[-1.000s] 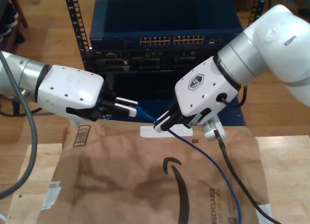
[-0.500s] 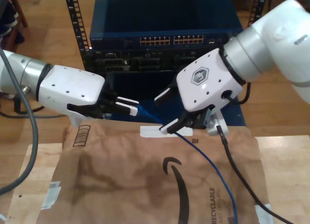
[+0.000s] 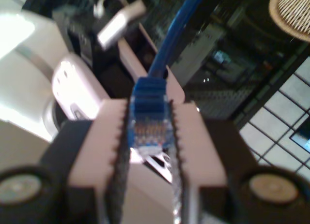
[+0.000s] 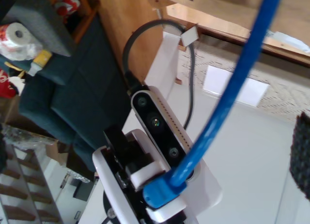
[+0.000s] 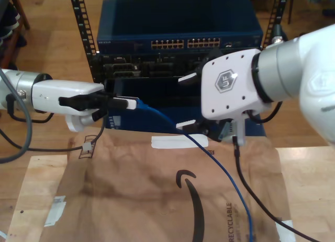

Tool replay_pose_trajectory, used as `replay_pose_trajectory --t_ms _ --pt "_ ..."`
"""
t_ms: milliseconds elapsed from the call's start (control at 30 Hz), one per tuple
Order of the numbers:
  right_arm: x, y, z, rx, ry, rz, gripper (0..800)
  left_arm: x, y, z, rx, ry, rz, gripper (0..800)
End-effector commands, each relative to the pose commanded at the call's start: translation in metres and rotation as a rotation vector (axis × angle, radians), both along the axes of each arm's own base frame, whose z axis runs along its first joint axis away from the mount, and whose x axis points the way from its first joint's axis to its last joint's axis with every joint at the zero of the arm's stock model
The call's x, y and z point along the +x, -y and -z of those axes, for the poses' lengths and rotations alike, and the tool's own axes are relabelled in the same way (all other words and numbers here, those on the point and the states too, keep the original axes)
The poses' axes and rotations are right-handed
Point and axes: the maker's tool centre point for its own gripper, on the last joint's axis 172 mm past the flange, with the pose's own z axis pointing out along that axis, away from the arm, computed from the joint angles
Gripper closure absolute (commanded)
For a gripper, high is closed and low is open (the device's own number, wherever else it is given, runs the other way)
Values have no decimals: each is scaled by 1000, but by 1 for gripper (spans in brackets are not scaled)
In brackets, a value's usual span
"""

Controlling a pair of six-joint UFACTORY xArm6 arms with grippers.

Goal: Grab the cable and plug it in

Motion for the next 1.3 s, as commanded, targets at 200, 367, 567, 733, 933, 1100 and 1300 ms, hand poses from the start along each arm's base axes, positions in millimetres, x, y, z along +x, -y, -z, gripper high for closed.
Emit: replay_pose_trajectory --t_ms 200,367,567,733,933,1100,1300 --pt "2 -23 -25 -13 168 -34 3 -1 -1 6 -38 -71 20 798" --pt "-8 -38 -28 -15 214 -57 3 2 -3 8 -46 -93 31 797" --pt "-10 -46 -36 -13 271 -49 3 6 -13 -15 -190 -138 37 797" --pt "-5 -43 -39 -13 288 -29 4 5 -13 -16 -191 -139 40 797" --pt "-10 -50 -40 -10 296 -39 20 5 -13 -15 -189 -140 42 797" --pt "-12 -52 -35 -31 319 -69 43 4 -11 -16 -187 -156 48 795" --pt "-15 -58 -37 -28 337 -70 81 3 -11 -16 -188 -156 50 795"
